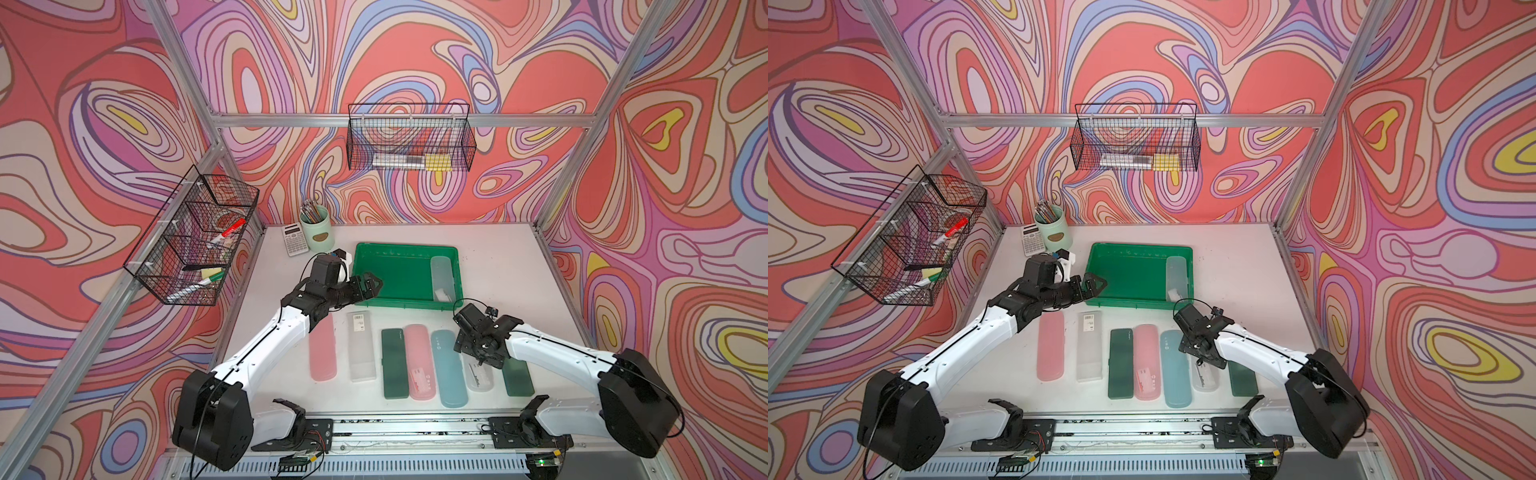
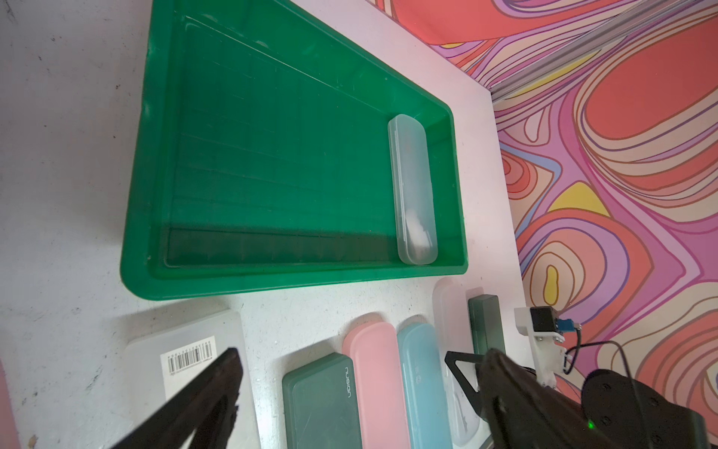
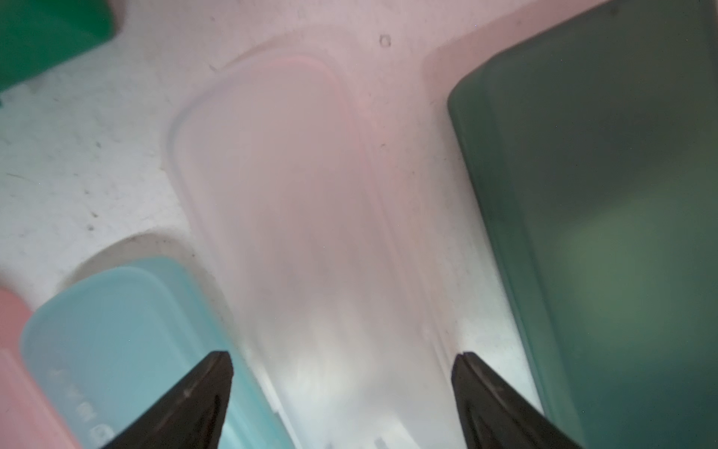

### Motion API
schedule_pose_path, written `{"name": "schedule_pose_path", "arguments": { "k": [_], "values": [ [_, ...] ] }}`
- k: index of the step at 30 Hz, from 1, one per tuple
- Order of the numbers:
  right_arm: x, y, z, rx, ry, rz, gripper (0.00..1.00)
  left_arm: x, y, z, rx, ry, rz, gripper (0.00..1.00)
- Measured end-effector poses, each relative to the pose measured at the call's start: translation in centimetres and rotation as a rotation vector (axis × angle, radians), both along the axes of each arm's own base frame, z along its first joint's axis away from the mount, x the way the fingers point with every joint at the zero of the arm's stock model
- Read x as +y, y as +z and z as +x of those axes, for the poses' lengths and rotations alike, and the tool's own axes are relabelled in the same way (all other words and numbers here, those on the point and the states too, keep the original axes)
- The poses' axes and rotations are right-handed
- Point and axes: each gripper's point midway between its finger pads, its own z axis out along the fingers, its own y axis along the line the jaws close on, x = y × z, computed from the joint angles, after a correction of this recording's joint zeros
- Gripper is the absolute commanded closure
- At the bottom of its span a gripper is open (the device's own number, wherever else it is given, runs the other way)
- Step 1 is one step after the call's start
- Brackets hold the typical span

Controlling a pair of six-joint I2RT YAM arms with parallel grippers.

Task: Put the pencil case into the storage box
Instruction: Pick up the pencil case from the center of the board.

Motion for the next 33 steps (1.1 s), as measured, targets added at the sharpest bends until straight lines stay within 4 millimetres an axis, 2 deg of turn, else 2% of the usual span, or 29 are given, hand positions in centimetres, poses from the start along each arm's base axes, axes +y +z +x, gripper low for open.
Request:
{"name": "schedule_pose_path", "arguments": {
  "k": [7,13,16,21,25,33],
  "values": [
    [-0.4,-0.4,1.2,-0.002,-0.01,-0.034,0.09,0.0,0.0,0.0,0.001,-0.001,0.0,0.02],
    [-2.2,-0.1,2.6,-0.018,-0.059,-0.033,0.09,-0.1,-0.7,0.1,0.021,-0.004,0.004,0.02],
    [-2.6,0.4,2.9,-0.036,-0.055,-0.027,0.06,-0.2,-1.3,0.1,0.036,-0.008,0.007,0.01],
    [-1.8,2.5,3.3,-0.102,-0.022,0.038,0.06,-0.3,-1.4,0.2,0.039,-0.01,0.006,0.02],
    [-1.4,3.3,2.6,-0.129,-0.019,0.079,0.06,-0.3,-1.4,0.2,0.038,-0.01,0.007,0.01],
    [-2.3,0.0,-0.7,-0.014,-0.048,0.043,0.06,-0.3,-1.4,0.1,0.037,-0.014,0.005,0.01]
  ]
}}
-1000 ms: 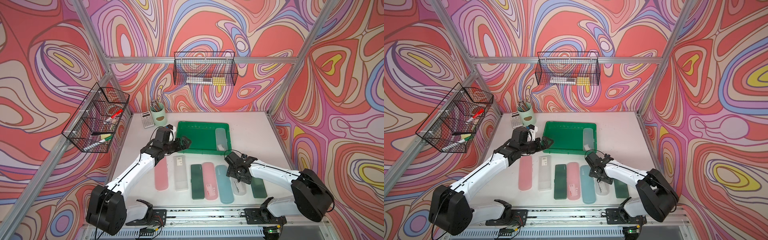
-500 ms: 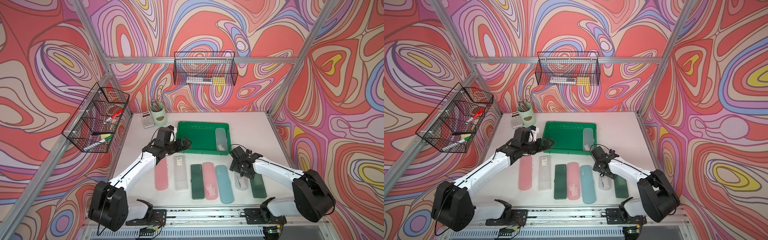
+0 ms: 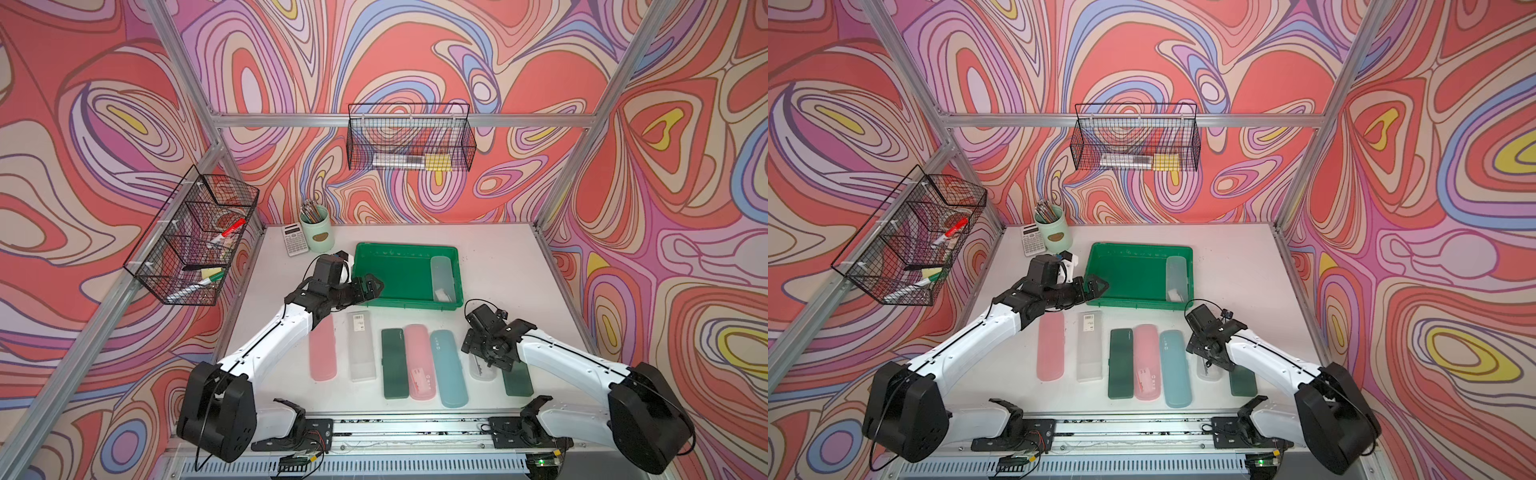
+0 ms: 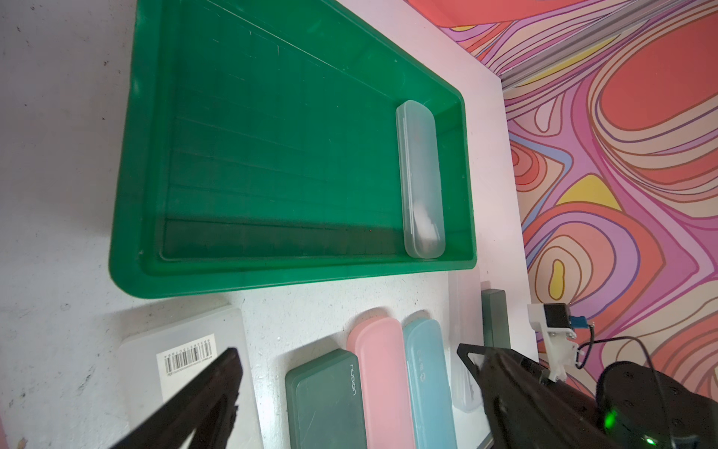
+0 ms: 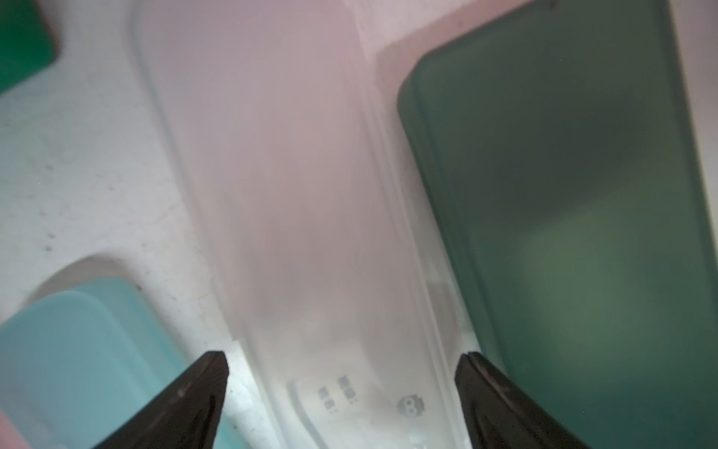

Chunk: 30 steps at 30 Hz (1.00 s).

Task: Put the pencil case into the storage box
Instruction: Pick up the pencil case from the center of the board.

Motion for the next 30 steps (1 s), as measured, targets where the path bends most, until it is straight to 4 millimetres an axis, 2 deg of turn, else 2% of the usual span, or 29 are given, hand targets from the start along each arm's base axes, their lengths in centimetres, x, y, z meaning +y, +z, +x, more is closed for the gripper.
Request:
{"name": "schedule_pose_path", "arguments": {
  "k": [8,18,27,30],
  "values": [
    [0.7,-1.2,-0.1,0.036,0.006,0.008,0.08,0.0,-0.3,-0.1,0.004,-0.001,0.001,0.01],
    [1.8,-1.3,0.1,0.016,0.031,-0.007,0.13,0.0,-0.4,-0.1,0.006,-0.002,0.001,0.01],
    [2.0,-1.3,0.5,-0.01,0.03,-0.024,0.32,0.0,-0.4,-0.2,0.007,-0.003,0.001,0.01],
    [2.0,-1.2,0.5,-0.014,0.03,-0.03,0.35,0.0,-0.4,-0.2,0.007,-0.003,0.002,0.01]
  ]
}}
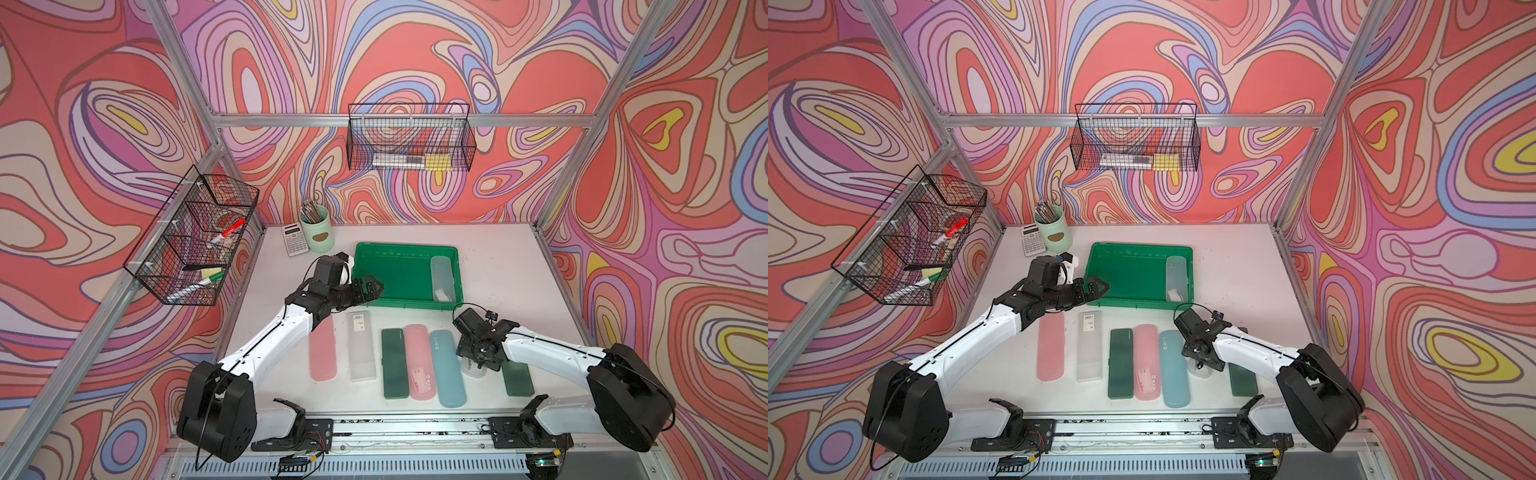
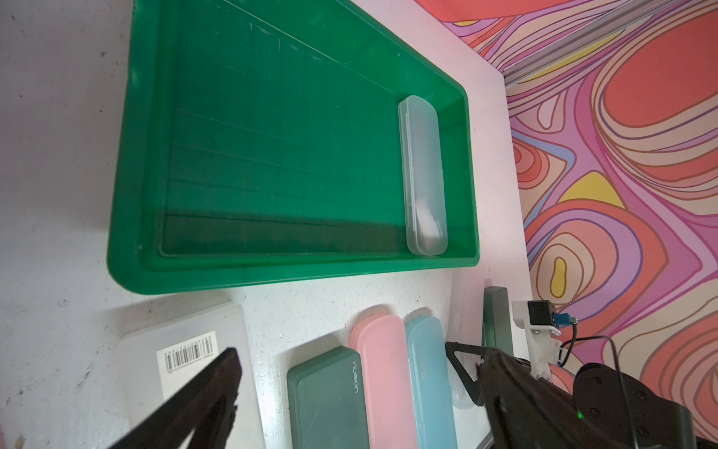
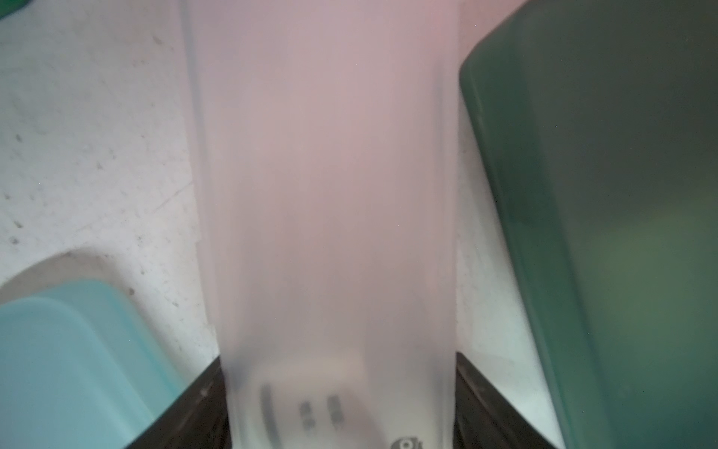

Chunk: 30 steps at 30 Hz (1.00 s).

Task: Put the pencil case into the storage box
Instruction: Pick up the pencil case from the center of the board, then place the pencil case at the storage box.

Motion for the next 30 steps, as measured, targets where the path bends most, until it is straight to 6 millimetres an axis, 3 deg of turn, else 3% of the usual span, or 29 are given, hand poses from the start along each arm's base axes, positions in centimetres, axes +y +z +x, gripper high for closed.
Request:
{"name": "schedule_pose_path", "arguments": {
  "k": [8,16,30],
  "values": [
    [0.1,1.2,-0.3,0.012,0.011,-0.026,0.36,0.2,0.5,-0.1,-0.013,0.008,0.003,0.01],
    [-0.2,5.2,0.6,-0.073,-0.003,-0.023,0.36,0.2,1.0,0.1,-0.02,0.011,0.002,0.01],
    [-1.3,9.7,1.8,-0.149,-0.012,-0.089,0.36,-0.2,3.7,1.0,-0.074,0.007,-0.021,0.01]
  ]
}}
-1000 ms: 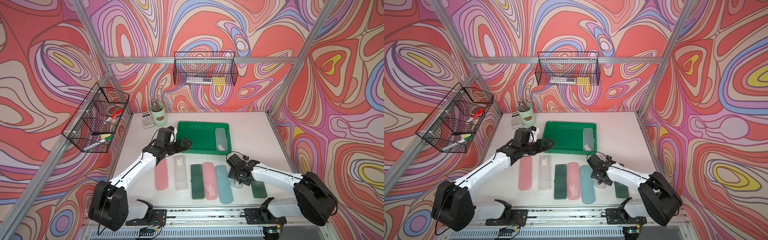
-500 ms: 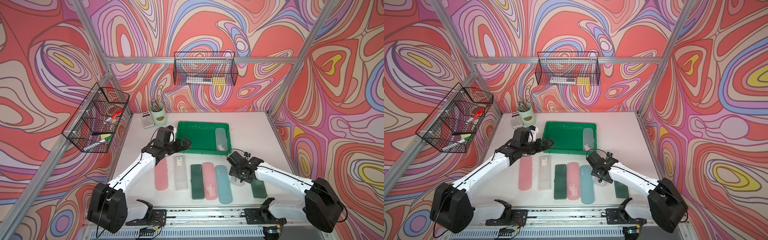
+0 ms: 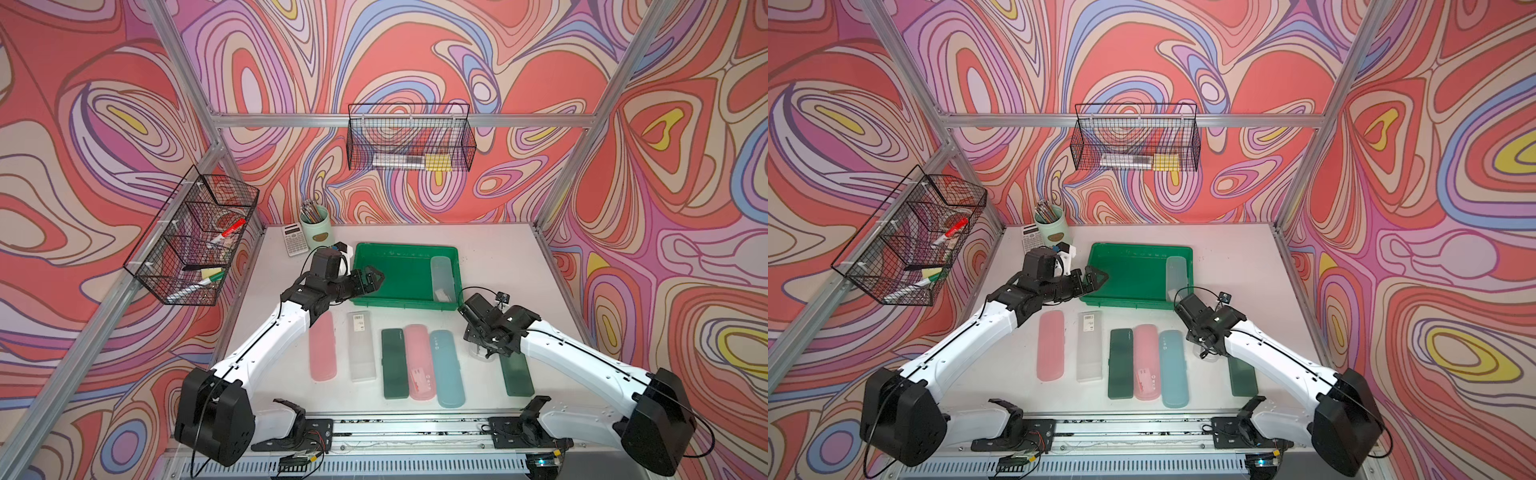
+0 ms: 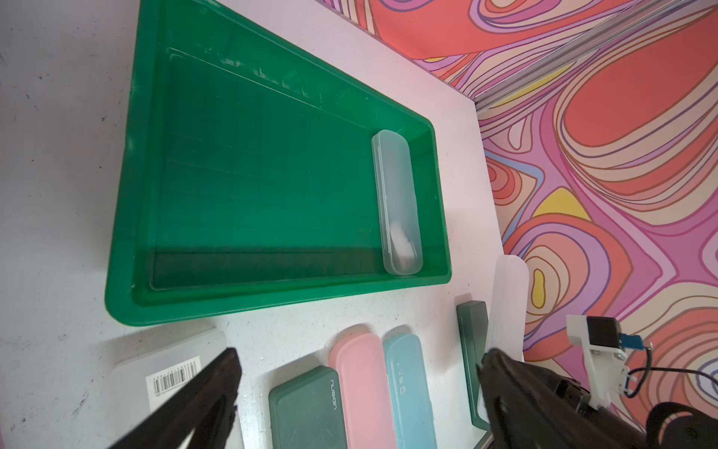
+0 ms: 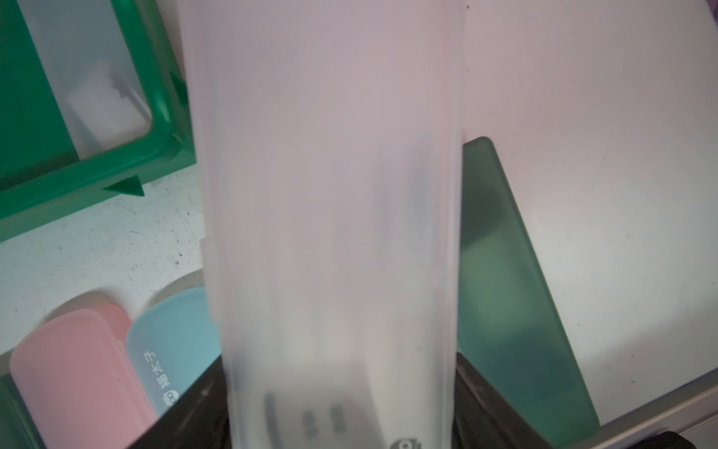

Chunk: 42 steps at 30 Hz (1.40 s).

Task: Put the pencil case into the storage box
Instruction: Place the pencil case at the storage box.

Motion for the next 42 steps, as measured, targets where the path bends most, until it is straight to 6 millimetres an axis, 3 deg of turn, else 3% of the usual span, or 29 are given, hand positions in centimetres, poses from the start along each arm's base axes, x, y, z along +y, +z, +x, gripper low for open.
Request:
{"name": "schedule_pose_path", "arguments": {
  "k": [9,14,19,24,31,35,42],
  "values": [
    [0.6,3.2,1.6,-0.048,0.037,-0.013,0.36,0.0,0.1,0.1,-0.001,0.0,0.001,0.01],
    [3.1,6.1,5.1,-0.101,0.113,-0.014,0.36,-0.6,1.1,1.8,-0.014,0.001,0.002,0.01],
    [6.1,7.0,9.4,-0.133,0.209,0.003,0.36,-1.1,2.1,4.1,-0.028,0.002,-0.002,0.01],
    [8.3,5.7,13.9,-0.133,0.271,0.035,0.36,0.3,1.3,6.1,-0.008,0.04,-0.005,0.01],
    [11.4,1.6,19.2,-0.103,0.32,0.064,0.37,2.8,0.0,7.3,0.017,0.102,0.01,0.01],
    [13.0,-1.0,20.5,-0.076,0.337,0.083,0.37,3.0,-0.9,7.1,0.028,0.102,0.025,0.01],
    [14.0,-3.9,21.4,-0.041,0.333,0.098,0.37,3.2,-3.2,7.2,0.074,0.102,0.037,0.01]
  ]
}}
